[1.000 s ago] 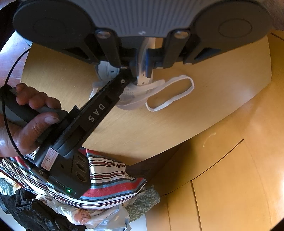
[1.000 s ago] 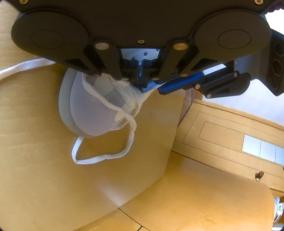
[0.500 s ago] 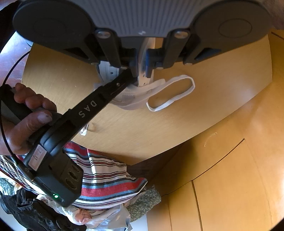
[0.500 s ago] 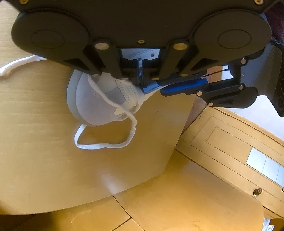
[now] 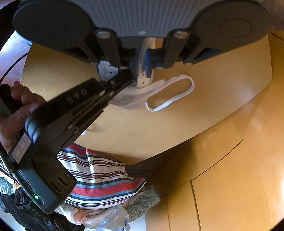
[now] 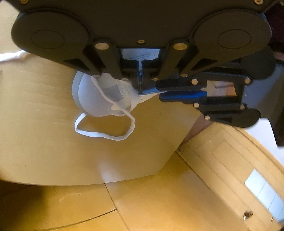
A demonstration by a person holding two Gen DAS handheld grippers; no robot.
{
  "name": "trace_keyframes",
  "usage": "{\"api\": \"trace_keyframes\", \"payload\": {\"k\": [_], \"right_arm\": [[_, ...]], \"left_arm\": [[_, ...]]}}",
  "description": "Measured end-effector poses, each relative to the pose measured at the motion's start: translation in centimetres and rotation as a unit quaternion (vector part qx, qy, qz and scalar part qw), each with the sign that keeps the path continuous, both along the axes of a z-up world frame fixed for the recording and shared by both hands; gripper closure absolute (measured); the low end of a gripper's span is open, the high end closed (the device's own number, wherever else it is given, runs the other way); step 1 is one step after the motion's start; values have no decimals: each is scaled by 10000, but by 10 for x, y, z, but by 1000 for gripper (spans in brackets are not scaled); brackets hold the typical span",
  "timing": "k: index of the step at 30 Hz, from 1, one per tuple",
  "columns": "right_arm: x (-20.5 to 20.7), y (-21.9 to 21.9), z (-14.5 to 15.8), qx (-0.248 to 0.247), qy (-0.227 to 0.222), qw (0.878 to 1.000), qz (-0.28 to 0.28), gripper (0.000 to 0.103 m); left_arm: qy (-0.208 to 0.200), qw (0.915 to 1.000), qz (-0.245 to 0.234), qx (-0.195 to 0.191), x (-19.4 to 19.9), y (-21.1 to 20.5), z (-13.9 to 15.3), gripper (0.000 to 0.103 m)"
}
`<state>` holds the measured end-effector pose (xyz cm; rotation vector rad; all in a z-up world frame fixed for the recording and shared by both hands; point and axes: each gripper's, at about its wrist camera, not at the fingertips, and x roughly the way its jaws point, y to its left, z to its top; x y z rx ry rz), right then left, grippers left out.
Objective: Lace up shoes with both hands
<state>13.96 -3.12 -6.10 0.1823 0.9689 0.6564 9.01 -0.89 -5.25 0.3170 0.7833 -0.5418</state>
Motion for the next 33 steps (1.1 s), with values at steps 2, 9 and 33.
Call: {"api": "trace_keyframes", "payload": {"k": [2, 9, 33], "right_arm": [[1, 2, 0, -90, -15, 9999, 62, 102], [2, 11, 2, -402, -131, 9986, 317, 102], [-9, 14, -14, -287, -445, 9986, -70, 102]], "left_arm": [[3, 10000, -3, -3, 0, 0, 0, 95], [9, 10000, -9, -7, 0, 0, 0, 94], [38, 10000, -46, -15, -2, 0, 1, 94]]}}
